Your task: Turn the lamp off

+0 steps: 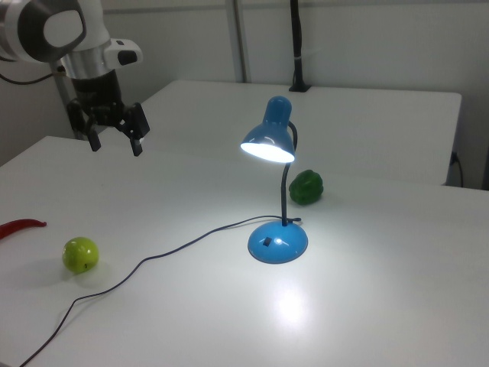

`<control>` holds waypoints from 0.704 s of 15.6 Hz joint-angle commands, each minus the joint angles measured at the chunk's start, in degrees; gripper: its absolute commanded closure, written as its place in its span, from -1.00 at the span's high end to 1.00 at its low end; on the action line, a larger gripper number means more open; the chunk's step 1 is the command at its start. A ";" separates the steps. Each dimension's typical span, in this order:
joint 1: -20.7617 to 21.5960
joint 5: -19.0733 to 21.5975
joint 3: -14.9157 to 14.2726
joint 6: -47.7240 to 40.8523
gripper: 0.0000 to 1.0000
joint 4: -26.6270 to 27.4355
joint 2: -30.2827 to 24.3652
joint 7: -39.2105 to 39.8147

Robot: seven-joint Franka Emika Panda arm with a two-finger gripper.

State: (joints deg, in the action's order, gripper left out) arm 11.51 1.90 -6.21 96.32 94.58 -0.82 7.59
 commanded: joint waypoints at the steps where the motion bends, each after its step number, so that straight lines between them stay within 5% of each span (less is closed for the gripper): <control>1: 0.27 1.61 -0.65 1.15 0.97 0.52 -0.15 2.26; 6: 0.35 1.70 -0.65 1.24 0.39 0.87 -0.15 3.14; 11: 0.36 1.87 -0.65 1.33 -0.41 1.57 -0.06 3.22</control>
State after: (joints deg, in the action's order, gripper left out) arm 11.51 1.92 -6.21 96.32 94.89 -0.59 9.00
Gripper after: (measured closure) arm 0.445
